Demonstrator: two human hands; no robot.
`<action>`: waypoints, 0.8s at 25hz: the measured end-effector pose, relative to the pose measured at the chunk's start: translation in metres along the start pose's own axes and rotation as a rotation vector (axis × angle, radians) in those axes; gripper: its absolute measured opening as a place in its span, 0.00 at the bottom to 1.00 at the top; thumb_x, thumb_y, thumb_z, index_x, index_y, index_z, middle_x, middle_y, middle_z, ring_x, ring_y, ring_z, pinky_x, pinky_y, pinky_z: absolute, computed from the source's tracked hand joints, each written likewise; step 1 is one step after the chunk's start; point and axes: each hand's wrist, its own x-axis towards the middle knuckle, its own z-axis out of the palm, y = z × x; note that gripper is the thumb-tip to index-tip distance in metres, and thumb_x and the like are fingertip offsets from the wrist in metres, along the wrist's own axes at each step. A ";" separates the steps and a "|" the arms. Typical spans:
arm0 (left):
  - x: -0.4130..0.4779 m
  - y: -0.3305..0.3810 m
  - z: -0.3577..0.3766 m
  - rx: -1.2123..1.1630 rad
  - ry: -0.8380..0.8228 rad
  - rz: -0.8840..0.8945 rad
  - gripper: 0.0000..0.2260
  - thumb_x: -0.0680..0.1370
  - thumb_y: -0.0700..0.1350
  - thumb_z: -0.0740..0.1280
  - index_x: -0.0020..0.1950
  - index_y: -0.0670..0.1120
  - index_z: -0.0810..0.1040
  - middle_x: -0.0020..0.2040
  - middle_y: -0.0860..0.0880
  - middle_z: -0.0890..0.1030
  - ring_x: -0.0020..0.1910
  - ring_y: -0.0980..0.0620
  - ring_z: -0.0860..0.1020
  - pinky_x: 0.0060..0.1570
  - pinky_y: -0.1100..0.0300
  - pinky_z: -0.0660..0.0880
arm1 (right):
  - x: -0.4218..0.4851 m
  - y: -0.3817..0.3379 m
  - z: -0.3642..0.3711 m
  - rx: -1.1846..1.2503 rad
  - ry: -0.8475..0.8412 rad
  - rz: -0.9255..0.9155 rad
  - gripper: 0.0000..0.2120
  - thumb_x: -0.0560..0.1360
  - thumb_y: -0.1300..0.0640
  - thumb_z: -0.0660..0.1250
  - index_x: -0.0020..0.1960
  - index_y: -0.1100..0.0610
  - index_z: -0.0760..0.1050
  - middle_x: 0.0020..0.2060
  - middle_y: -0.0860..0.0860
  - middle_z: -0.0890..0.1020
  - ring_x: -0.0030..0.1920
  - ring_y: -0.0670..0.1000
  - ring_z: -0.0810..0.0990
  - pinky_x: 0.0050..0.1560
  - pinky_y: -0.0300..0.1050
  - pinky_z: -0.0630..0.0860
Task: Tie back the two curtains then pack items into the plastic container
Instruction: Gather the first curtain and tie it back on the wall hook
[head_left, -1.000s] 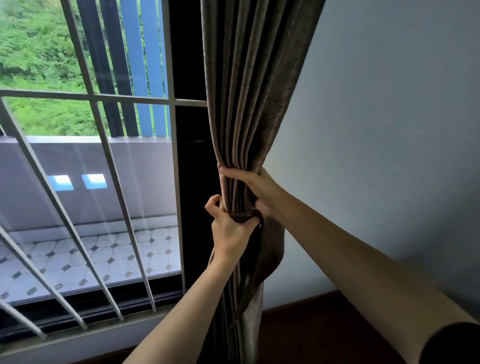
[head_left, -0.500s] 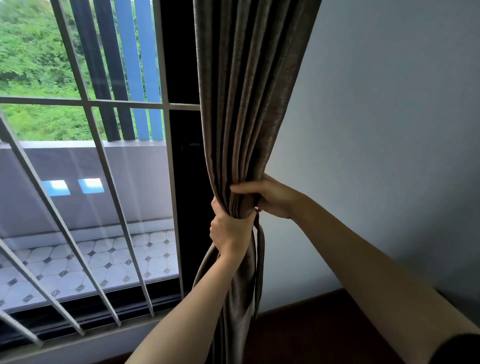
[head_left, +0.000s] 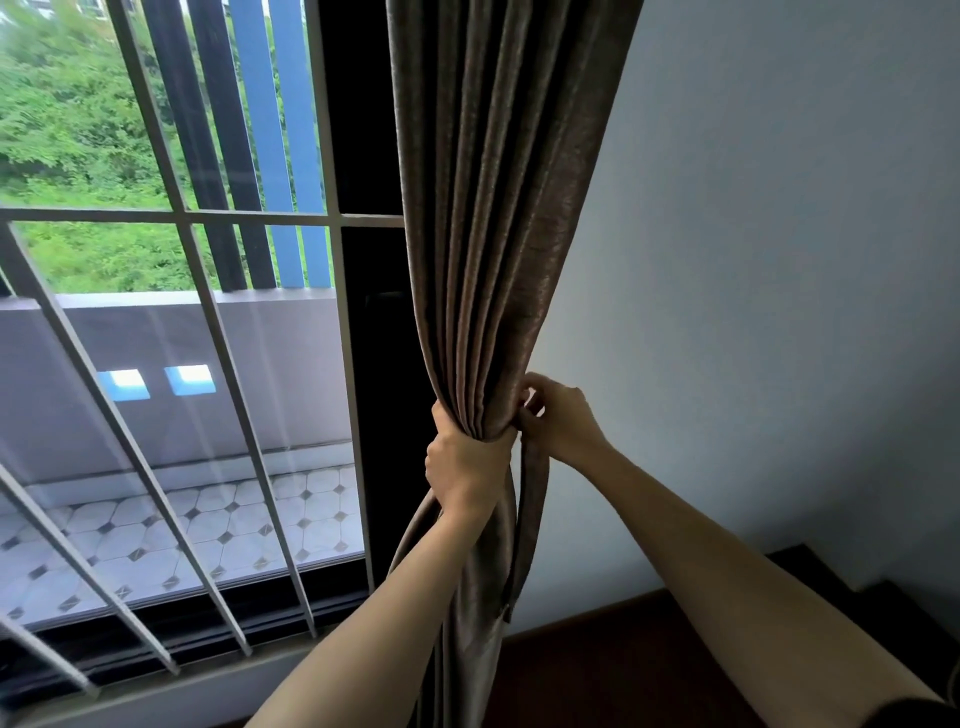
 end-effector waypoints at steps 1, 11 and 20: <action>0.001 -0.003 -0.002 -0.063 -0.044 0.011 0.34 0.65 0.51 0.74 0.66 0.47 0.63 0.46 0.44 0.81 0.47 0.43 0.80 0.47 0.49 0.79 | -0.001 -0.002 0.005 0.155 0.037 0.079 0.07 0.74 0.61 0.65 0.51 0.57 0.71 0.36 0.47 0.79 0.36 0.48 0.79 0.35 0.34 0.75; 0.037 -0.039 -0.044 -0.568 -0.731 0.038 0.28 0.66 0.32 0.59 0.65 0.45 0.68 0.56 0.40 0.77 0.56 0.43 0.77 0.50 0.52 0.75 | -0.039 0.005 0.037 0.692 -0.343 -0.041 0.39 0.63 0.63 0.67 0.71 0.59 0.57 0.60 0.48 0.70 0.57 0.38 0.75 0.52 0.33 0.75; 0.066 -0.024 -0.058 -0.145 -0.974 0.142 0.30 0.70 0.33 0.65 0.69 0.53 0.65 0.54 0.46 0.78 0.52 0.52 0.79 0.53 0.56 0.76 | -0.028 0.000 0.050 0.534 -0.138 -0.061 0.32 0.64 0.67 0.75 0.64 0.61 0.68 0.54 0.56 0.81 0.55 0.52 0.81 0.57 0.55 0.78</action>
